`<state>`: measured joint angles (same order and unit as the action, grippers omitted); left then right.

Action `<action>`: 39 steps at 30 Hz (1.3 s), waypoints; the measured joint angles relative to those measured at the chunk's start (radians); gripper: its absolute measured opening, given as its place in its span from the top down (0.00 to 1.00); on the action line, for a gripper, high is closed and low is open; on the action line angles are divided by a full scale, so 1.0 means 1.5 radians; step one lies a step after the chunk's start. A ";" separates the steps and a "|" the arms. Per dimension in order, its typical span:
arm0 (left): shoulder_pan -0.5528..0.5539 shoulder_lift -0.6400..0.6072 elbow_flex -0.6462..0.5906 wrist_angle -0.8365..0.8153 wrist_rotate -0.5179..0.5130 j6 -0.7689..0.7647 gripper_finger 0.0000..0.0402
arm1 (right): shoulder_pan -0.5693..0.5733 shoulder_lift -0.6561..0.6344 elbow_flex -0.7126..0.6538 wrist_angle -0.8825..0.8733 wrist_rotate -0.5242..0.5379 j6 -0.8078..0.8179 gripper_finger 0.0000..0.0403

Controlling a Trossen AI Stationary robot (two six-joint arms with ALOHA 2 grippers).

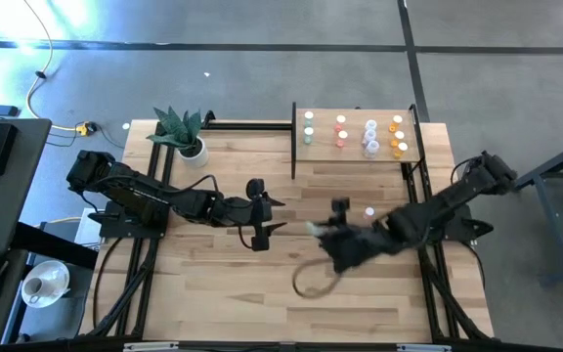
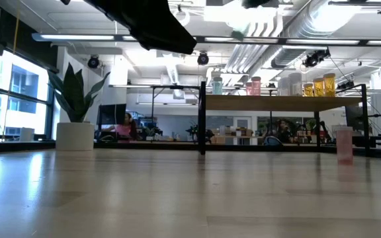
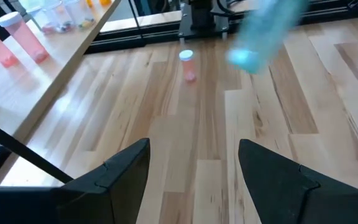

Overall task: Pick and place medicine bottles onto shelf by color
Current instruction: Put the green pill bottle on the shelf aligned with the other green pill bottle

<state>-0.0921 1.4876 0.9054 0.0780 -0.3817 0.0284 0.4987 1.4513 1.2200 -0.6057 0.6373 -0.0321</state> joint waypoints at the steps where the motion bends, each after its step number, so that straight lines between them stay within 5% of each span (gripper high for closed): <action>1: 0.000 0.000 0.000 0.000 0.000 0.000 0.41 | -0.020 0.000 0.015 -0.007 0.000 -0.014 0.74; 10: 0.000 0.000 0.000 0.000 0.000 0.000 0.41 | -0.220 0.000 0.136 -0.058 -0.009 -0.032 0.74; 21: 0.000 0.000 0.000 0.000 0.002 0.000 0.41 | -0.429 0.000 0.172 -0.085 -0.159 0.053 0.74; 33: 0.000 0.000 0.000 0.000 0.003 0.000 0.41 | -0.525 0.053 0.172 -0.112 -0.276 0.116 0.74; 39: 0.000 0.000 0.000 -0.005 0.003 0.001 0.41 | -0.539 0.090 0.172 -0.127 -0.280 0.124 0.74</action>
<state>-0.0921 1.4876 0.9054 0.0710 -0.3779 0.0292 -0.3093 1.5862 1.4784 -0.7961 0.2166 0.1546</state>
